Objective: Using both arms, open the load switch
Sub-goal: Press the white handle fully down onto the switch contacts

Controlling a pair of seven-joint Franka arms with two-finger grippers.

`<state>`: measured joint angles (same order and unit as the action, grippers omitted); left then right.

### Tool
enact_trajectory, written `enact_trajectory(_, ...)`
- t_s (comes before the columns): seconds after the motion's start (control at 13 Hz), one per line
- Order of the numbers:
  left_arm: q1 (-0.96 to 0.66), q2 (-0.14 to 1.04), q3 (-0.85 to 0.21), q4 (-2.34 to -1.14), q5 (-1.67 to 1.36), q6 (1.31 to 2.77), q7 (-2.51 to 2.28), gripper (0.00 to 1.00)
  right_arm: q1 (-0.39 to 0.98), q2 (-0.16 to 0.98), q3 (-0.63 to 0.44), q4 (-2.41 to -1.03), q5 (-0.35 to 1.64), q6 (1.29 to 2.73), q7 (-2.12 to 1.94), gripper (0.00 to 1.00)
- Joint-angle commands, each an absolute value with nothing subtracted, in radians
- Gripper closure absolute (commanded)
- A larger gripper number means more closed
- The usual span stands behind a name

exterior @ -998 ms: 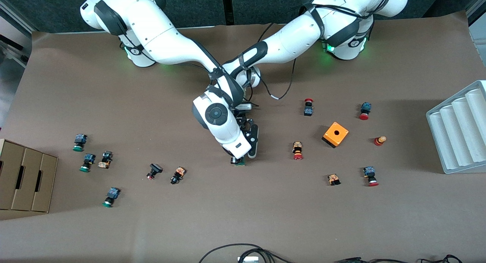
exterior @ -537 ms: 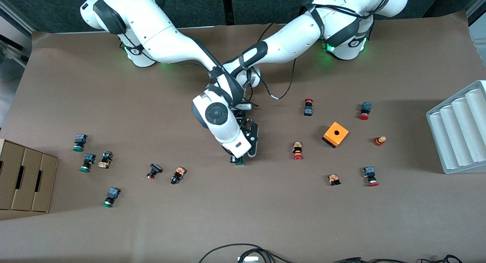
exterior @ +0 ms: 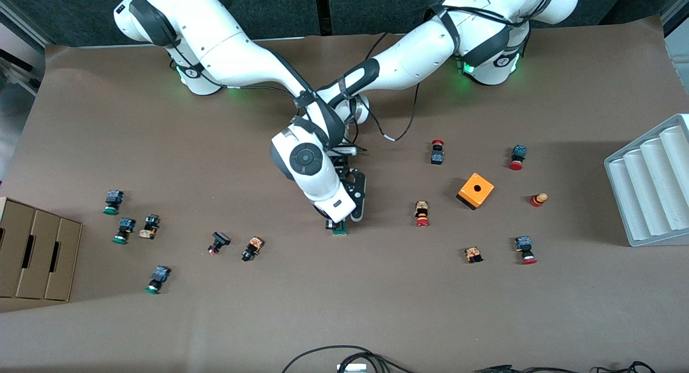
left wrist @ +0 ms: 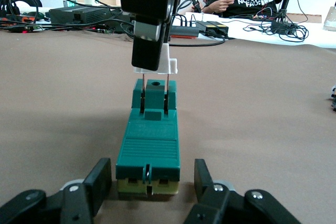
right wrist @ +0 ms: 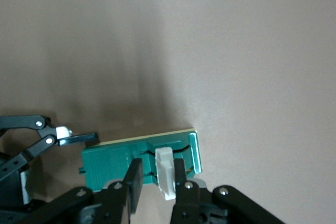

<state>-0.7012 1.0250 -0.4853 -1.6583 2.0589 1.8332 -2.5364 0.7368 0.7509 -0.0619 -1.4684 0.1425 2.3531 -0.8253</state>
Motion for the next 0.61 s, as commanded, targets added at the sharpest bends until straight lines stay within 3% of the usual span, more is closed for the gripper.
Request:
enact_trajectory(0.0, -0.718, 1.037, -0.476, -1.641, 2.071, 1.818, -2.539, 0.29, 0.744, 0.721, -0.064, -1.499, 0.156, 2.329, -0.822, 0.69)
enact_trajectory(0.54, -0.719, 1.037, -0.476, -1.641, 2.069, 1.818, -2.539, 0.29, 0.744, 0.713, -0.049, -1.511, 0.158, 2.327, -0.819, 0.69)
